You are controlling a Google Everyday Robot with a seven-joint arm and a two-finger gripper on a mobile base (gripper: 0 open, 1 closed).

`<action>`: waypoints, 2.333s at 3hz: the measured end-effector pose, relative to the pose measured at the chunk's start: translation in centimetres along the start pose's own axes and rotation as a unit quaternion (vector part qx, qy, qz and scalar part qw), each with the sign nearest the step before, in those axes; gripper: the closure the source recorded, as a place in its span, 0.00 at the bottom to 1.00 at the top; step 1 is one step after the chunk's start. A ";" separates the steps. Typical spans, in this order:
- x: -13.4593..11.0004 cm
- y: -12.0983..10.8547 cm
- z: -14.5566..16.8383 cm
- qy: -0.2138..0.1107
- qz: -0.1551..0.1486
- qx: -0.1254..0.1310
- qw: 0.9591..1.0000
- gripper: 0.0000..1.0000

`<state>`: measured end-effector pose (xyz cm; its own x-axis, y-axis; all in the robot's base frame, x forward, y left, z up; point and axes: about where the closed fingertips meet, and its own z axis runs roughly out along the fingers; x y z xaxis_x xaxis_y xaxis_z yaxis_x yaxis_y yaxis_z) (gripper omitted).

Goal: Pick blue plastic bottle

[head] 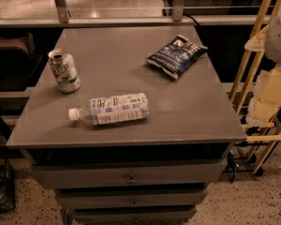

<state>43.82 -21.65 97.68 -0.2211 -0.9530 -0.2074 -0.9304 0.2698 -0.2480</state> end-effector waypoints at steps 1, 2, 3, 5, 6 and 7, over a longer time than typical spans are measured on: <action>0.0 0.0 0.0 0.000 0.000 0.000 1.000 0.00; -2.6 -0.4 1.1 -0.008 -0.047 -0.015 0.999 0.00; -9.3 -0.2 4.2 -0.017 -0.147 -0.047 0.988 0.00; -16.4 1.1 7.4 -0.036 -0.229 -0.076 0.970 0.00; -18.3 1.7 9.8 -0.045 -0.239 -0.081 0.967 0.00; -19.7 2.4 12.0 -0.058 -0.240 -0.084 0.965 0.00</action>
Offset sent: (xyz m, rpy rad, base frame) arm 0.0418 0.0832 -0.0177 -0.0194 0.0662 0.3437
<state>49.41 -0.54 89.85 0.2721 -0.9382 -0.2137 -0.9540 -0.2339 -0.1875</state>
